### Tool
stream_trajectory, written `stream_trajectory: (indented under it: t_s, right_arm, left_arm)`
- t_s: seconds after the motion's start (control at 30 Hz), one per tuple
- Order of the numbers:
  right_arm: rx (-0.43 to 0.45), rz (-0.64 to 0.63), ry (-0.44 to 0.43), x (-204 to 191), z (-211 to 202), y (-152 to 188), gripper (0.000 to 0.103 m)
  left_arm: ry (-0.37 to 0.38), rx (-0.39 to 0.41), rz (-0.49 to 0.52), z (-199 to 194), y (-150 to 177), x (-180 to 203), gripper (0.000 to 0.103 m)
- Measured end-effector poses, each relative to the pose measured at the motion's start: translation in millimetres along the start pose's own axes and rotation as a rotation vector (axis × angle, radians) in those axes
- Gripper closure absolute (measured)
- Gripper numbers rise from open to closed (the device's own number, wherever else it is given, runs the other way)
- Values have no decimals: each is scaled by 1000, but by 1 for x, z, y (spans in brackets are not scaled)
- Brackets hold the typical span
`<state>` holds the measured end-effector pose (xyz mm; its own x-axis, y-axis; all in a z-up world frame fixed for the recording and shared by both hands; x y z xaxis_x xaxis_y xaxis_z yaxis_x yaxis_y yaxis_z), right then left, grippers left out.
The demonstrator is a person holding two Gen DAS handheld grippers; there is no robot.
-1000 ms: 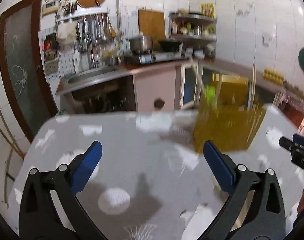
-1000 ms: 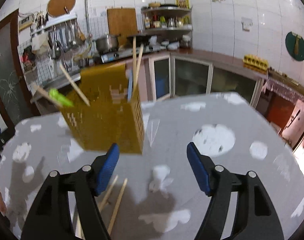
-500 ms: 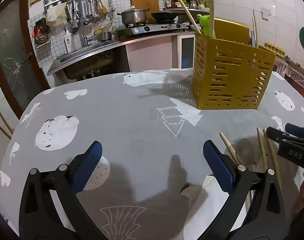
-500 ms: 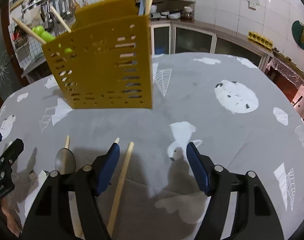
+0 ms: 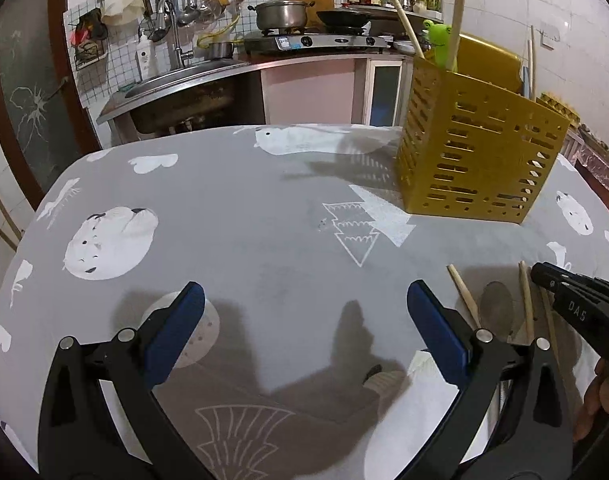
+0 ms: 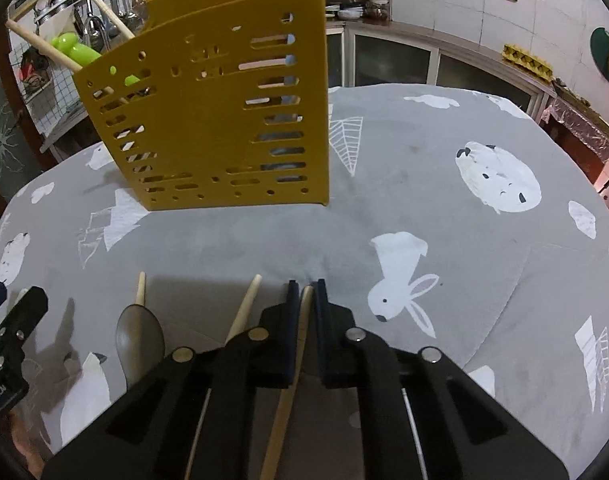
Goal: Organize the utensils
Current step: 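Lower the left tool onto the grey spoon and close its fingers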
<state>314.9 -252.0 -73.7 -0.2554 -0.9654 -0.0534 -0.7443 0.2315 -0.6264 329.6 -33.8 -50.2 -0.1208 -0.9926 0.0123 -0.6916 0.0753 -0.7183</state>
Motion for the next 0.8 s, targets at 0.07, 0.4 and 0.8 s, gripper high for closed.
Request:
stream_trajectory:
  t_s: [0.07,0.4,0.8]
  right_arm:
    - [0,2,-2,6,-3,0,96]
    - [-3,-7,33,53,-10,5,97]
    - [4,-25,37,73,-10,11,96]
  left_arm:
    - [-2,-3,10,-2,0,6,5]
    - [72,-40,26,-5,1,42,5]
    - [134,-85,79,1,13,97,5]
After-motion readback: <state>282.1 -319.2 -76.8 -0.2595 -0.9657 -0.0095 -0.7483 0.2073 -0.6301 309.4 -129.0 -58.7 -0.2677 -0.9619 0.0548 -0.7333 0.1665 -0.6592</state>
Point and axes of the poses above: each gripper's, at about its wrist camera, not at the fingertips, and z roughly the way its jaws point, x to its right, y to its underside, the point moved 4 cm from there along z, roughly the way its jaws point, and after that the axes turned 3 degrees about y, right-handed, at the moved point
